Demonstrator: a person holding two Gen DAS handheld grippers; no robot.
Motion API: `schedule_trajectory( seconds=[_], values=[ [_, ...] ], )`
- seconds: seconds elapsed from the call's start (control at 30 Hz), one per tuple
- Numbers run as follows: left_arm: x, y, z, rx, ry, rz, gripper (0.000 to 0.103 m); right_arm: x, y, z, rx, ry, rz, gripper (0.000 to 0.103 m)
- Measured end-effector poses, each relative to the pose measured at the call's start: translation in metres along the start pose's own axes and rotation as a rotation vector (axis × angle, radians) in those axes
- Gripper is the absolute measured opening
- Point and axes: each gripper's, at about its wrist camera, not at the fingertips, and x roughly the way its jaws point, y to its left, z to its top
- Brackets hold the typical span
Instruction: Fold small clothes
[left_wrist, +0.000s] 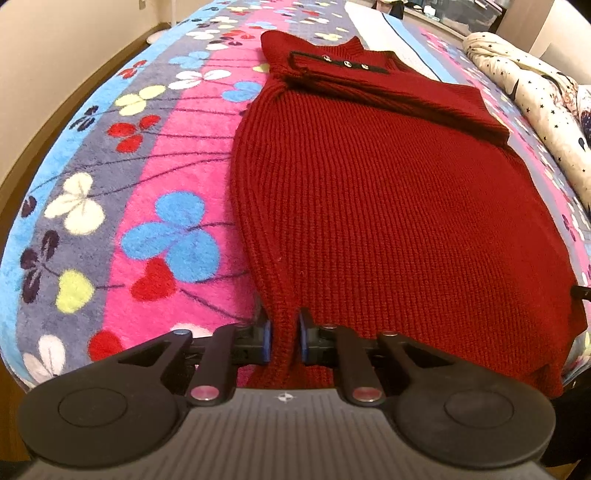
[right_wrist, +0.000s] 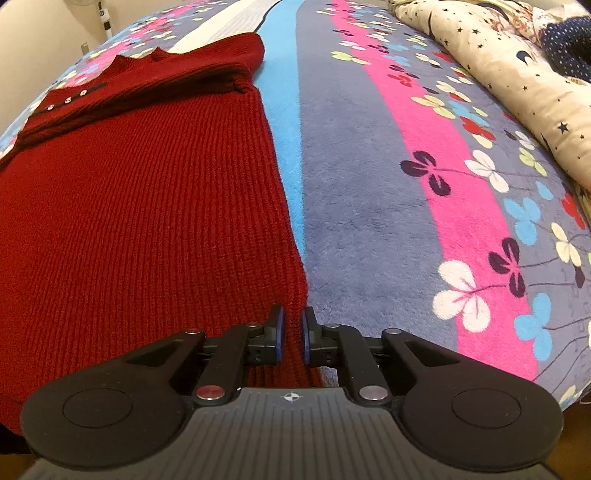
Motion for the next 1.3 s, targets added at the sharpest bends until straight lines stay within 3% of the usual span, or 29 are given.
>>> schedule_trajectory(
  seconds=[0.27,0.4,0.6,0.73,0.9,1.13,1.3],
  values=[
    [0.003,-0.005,-0.002,0.035,0.008,0.022,0.017,0.002,0.005,-0.001,-0.035,0.007,-0.01,0.013],
    [-0.001,-0.005,-0.002,0.032,-0.018,0.012,0.012,0.0,0.0,0.0,-0.008,-0.008,0.003,0.008],
    [-0.023,-0.014,0.003,0.073,-0.123,-0.046,0.011,-0.029,-0.011,0.008,0.093,-0.163,0.098,0.007],
    [-0.056,-0.022,0.007,0.109,-0.236,-0.095,0.01,-0.063,-0.02,0.014,0.145,-0.302,0.163,0.006],
    [-0.106,-0.025,0.009,0.127,-0.343,-0.142,0.009,-0.108,-0.037,0.018,0.204,-0.414,0.242,0.005],
    [-0.182,-0.016,0.004,0.115,-0.407,-0.319,0.009,-0.183,-0.067,-0.007,0.297,-0.558,0.399,0.004],
    [-0.24,0.005,-0.008,0.08,-0.455,-0.423,0.009,-0.242,-0.094,-0.029,0.314,-0.657,0.465,0.004]
  ],
)
